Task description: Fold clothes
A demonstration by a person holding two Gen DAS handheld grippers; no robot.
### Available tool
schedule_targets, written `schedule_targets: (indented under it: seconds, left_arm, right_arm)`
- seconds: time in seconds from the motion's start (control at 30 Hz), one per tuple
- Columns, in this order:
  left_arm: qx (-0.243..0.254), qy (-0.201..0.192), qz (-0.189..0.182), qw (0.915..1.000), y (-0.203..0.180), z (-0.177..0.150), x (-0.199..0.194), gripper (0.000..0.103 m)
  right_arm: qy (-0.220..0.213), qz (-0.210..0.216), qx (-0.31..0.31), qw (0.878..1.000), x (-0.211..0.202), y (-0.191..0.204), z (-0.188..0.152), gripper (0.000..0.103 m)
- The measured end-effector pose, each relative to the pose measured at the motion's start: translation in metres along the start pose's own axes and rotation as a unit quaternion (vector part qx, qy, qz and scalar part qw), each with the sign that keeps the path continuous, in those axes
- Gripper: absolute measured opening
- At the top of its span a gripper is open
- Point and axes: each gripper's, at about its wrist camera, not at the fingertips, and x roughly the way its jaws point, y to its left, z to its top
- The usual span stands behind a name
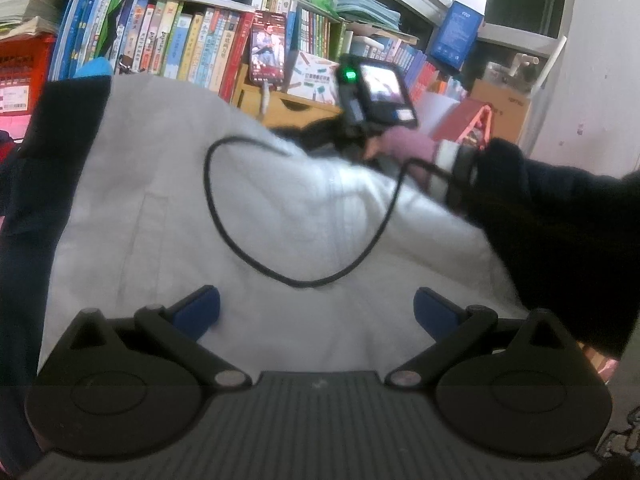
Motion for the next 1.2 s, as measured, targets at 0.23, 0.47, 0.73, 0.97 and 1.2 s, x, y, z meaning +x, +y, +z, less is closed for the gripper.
schedule_targets:
  seconds: [0.23,0.47,0.73,0.97,1.2]
  left_arm:
    - [-0.006,-0.002,-0.004,1.0,0.003,-0.001,0.0,0.103]
    - [0.003,0.003,0.001,1.0,0.002,-0.003,0.002,0.103]
    - [0.007,0.004,0.005,1.0,0.002,-0.004,0.003,0.103]
    - [0.003,0.001,0.005,1.0,0.002,-0.005,0.003,0.103]
    - [0.008,0.003,0.023,0.9997,-0.003,-0.005,0.003,0.103]
  right_arm:
    - [-0.034,-0.077,-0.1,0.991,0.043,0.025,0.023,0.023]
    - [-0.039,-0.124,-0.084,0.988,0.084,0.024,0.054,0.033]
    - [-0.089,-0.038,0.022,0.995,-0.046,-0.041,0.025,0.064]
    - [-0.211,-0.021,0.05,0.976,-0.231,-0.1,-0.034,0.086]
    - [-0.236,-0.086,0.003,0.968,-0.35,-0.099,-0.117,0.092]
